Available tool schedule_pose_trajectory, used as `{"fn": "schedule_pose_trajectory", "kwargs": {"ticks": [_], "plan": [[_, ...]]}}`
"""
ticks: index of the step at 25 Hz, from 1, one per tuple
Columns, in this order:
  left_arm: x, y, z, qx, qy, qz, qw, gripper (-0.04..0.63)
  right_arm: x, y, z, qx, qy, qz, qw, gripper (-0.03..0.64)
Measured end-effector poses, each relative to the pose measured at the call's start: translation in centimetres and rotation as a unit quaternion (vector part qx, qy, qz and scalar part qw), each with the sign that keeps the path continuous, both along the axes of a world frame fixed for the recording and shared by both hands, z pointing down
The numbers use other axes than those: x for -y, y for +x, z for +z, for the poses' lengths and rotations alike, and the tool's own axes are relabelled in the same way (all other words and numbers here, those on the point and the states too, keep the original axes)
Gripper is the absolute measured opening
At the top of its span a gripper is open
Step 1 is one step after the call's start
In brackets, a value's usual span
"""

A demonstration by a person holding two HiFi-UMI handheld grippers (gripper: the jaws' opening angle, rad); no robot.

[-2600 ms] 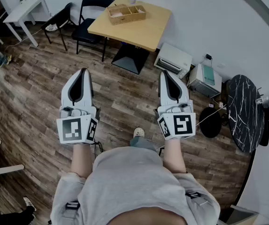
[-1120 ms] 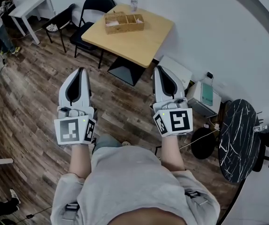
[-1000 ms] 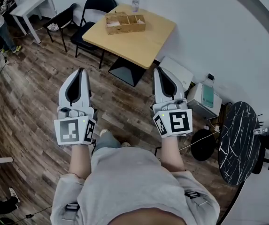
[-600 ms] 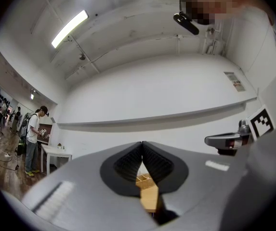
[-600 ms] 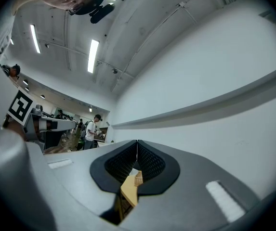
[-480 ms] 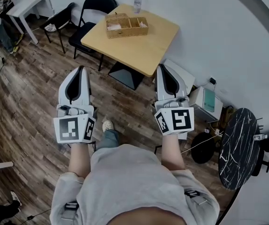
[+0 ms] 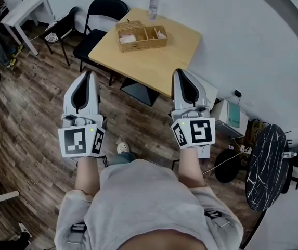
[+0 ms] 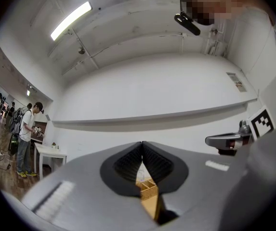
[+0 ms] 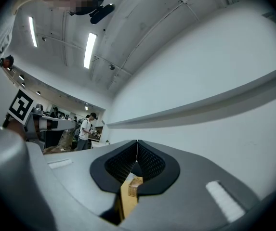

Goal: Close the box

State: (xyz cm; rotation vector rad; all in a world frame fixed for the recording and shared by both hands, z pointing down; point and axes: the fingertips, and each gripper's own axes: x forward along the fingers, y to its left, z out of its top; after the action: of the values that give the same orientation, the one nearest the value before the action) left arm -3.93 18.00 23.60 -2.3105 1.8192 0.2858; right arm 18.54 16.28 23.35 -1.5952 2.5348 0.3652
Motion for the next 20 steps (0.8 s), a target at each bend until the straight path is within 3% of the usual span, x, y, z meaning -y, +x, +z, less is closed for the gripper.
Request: {"fn": "schedule_pose_trajectory", "kwargs": {"ticks": [20], "plan": [[9.8,-7.3,1.4,-0.006,-0.015,0.021,0.9997,0.058,8.7,-6.6,0.9,0.001,-0.006,0.028,1.000,0.005]]}}
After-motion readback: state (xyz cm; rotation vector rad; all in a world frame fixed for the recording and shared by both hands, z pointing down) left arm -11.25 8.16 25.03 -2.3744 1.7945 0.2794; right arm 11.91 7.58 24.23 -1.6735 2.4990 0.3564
